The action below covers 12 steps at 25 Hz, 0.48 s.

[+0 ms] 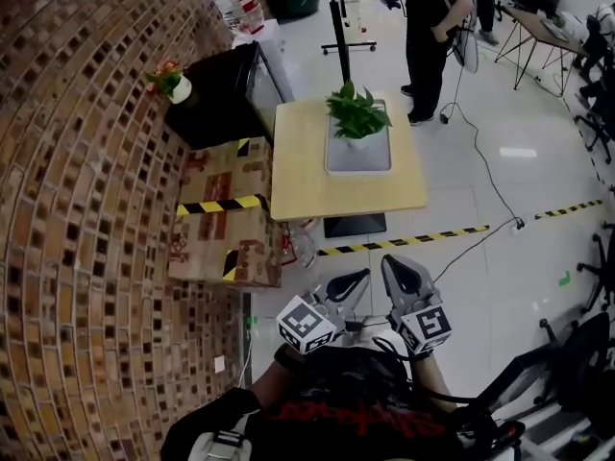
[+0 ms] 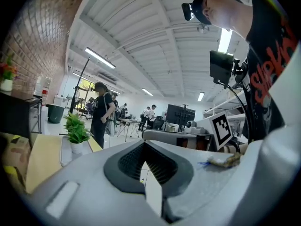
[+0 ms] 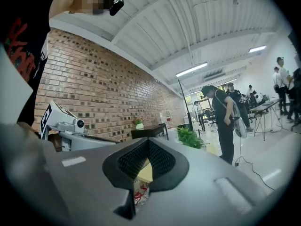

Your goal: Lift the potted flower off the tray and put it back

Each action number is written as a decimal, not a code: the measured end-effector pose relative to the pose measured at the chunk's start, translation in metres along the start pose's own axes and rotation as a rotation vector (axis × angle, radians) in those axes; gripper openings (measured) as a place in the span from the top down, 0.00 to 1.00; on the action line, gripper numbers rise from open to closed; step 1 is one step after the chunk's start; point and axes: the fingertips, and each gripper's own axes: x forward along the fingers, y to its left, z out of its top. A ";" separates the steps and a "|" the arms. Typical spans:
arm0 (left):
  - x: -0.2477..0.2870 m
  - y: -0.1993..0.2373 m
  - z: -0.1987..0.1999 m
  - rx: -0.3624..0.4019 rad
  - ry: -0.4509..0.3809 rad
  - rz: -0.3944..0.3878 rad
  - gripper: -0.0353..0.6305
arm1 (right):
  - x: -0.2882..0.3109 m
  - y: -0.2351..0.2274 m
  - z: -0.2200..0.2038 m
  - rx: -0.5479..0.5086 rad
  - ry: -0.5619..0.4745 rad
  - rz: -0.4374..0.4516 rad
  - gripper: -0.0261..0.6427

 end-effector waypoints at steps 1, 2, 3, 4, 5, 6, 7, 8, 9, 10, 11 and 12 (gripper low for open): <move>-0.001 0.011 -0.002 -0.013 0.001 0.001 0.94 | 0.012 0.002 -0.004 0.004 0.012 0.003 0.96; -0.002 0.023 -0.003 -0.021 -0.001 -0.003 0.94 | 0.024 0.002 -0.008 0.004 0.025 0.006 0.96; -0.002 0.035 -0.003 -0.024 -0.004 -0.012 0.94 | 0.037 0.003 -0.013 0.000 0.039 0.006 0.95; -0.002 0.047 -0.003 -0.024 -0.008 -0.025 0.94 | 0.050 0.003 -0.015 -0.007 0.050 0.004 0.96; -0.003 0.059 -0.002 -0.026 -0.012 -0.039 0.94 | 0.063 0.002 -0.015 -0.009 0.057 -0.006 0.95; -0.005 0.070 -0.002 -0.030 -0.017 -0.054 0.94 | 0.077 0.002 -0.012 -0.007 0.060 -0.021 0.94; -0.010 0.082 -0.001 -0.031 -0.022 -0.066 0.94 | 0.091 0.002 -0.009 -0.005 0.059 -0.038 0.92; -0.016 0.096 -0.001 -0.028 -0.027 -0.073 0.94 | 0.107 0.002 -0.007 -0.007 0.057 -0.052 0.92; -0.023 0.110 -0.001 -0.029 -0.030 -0.074 0.94 | 0.122 0.003 -0.007 -0.011 0.059 -0.059 0.92; -0.029 0.126 -0.002 -0.038 -0.030 -0.068 0.94 | 0.138 0.004 -0.007 -0.017 0.064 -0.061 0.91; -0.033 0.143 -0.003 -0.054 -0.033 -0.058 0.94 | 0.154 0.005 -0.007 -0.025 0.070 -0.059 0.89; -0.036 0.159 -0.002 -0.066 -0.039 -0.048 0.94 | 0.168 0.007 -0.006 -0.034 0.071 -0.055 0.85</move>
